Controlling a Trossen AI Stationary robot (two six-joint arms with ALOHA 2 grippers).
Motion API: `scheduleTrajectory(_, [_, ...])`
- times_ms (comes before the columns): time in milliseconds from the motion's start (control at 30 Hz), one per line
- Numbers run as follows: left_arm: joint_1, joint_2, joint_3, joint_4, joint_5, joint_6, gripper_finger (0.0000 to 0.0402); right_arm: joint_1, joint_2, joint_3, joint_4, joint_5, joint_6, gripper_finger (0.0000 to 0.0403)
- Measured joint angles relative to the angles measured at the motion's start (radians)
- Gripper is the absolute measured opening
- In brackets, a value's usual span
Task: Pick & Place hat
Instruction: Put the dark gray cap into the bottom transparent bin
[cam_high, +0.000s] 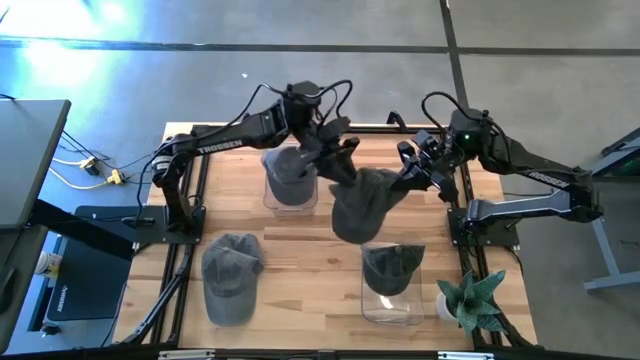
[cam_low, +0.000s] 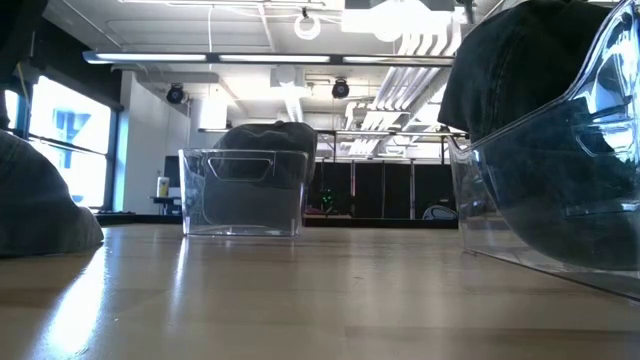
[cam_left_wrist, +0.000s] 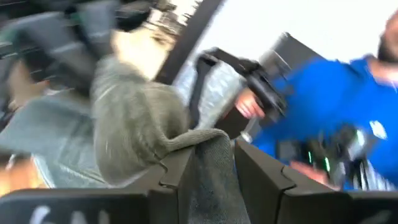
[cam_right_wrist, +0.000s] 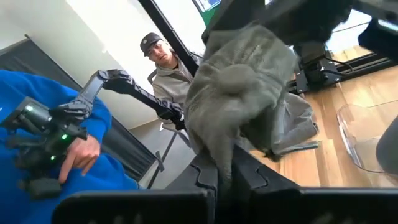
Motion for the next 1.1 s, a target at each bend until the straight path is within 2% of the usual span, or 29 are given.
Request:
scheduleTrajectory(100, [-0.013, 0.025, 0.001, 0.003, -0.094, -0.111, 0.0144, 0.000, 0.000, 0.000, -0.001, 0.009, -0.005, 0.0006])
scheduleTrajectory(200, [-0.013, 0.029, -0.001, 0.000, -0.112, -0.127, 0.0196, 0.000, 0.000, 0.000, -0.006, 0.010, -0.029, 0.0003])
scheduleTrajectory(367, [0.006, 0.025, 0.000, 0.003, 0.002, 0.035, 0.0281, 0.000, 0.000, 0.000, -0.012, 0.017, -0.036, 0.0005])
scheduleTrajectory(433, [0.022, 0.018, 0.001, -0.008, -0.004, 0.097, 0.0298, 0.000, -0.003, 0.000, -0.020, 0.018, -0.053, 0.0003])
scheduleTrajectory(567, [0.062, -0.034, 0.052, -0.092, -0.147, 0.278, 0.0301, 0.000, -0.010, 0.001, -0.028, 0.049, -0.066, 0.0004])
scheduleTrajectory(667, [0.073, -0.065, 0.122, -0.237, -0.341, 0.463, 0.0292, 0.000, -0.012, 0.001, -0.037, 0.070, -0.069, 0.0002])
scheduleTrajectory(733, [0.064, -0.064, 0.175, -0.313, -0.465, 0.532, 0.0288, 0.000, -0.013, 0.001, -0.037, 0.071, -0.072, 0.0002])
scheduleTrajectory(800, [0.051, -0.062, 0.205, -0.331, -0.503, 0.543, 0.0287, 0.000, -0.014, 0.001, -0.036, 0.071, -0.073, 0.0004])
scheduleTrajectory(900, [0.015, -0.054, 0.214, -0.300, -0.499, 0.545, 0.0286, 0.000, -0.014, 0.001, -0.036, 0.072, -0.096, 0.0004])
scheduleTrajectory(1100, [-0.053, 0.044, 0.212, -0.280, -0.559, 0.541, 0.0296, 0.000, -0.014, 0.001, -0.036, 0.073, -0.110, 0.0005])
